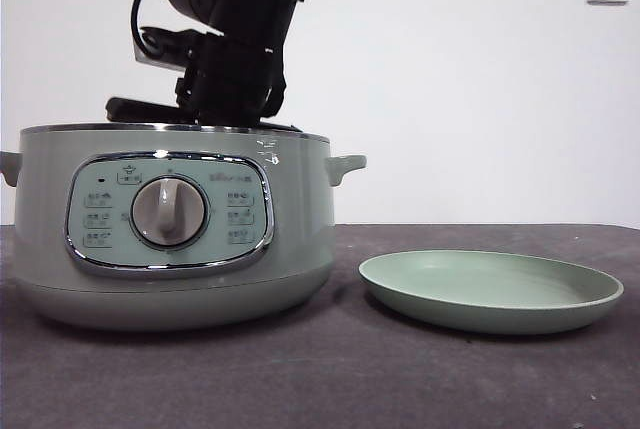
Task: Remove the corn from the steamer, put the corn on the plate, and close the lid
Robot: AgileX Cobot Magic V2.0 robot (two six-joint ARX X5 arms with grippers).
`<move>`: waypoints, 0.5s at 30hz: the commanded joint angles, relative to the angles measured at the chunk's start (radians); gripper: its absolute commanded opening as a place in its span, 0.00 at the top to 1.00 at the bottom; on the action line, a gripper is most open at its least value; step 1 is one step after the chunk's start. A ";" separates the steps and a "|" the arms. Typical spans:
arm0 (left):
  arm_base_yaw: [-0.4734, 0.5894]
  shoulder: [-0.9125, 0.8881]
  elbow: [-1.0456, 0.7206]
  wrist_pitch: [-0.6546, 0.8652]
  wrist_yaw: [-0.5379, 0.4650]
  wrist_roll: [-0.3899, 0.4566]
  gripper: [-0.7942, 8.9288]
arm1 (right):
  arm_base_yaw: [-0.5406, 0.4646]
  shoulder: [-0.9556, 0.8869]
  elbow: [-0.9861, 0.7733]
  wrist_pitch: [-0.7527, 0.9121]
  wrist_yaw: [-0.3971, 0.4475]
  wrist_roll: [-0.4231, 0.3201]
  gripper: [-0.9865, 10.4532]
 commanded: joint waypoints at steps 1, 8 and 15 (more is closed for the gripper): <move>-0.002 0.001 0.011 0.042 -0.006 0.011 0.93 | -0.001 -0.080 0.003 -0.012 0.005 -0.008 0.92; -0.002 0.063 0.011 0.050 0.001 0.011 0.93 | -0.026 -0.265 0.003 -0.176 0.082 -0.008 0.92; -0.002 0.158 0.011 0.089 0.003 0.019 0.93 | -0.103 -0.409 0.003 -0.393 0.107 -0.003 0.92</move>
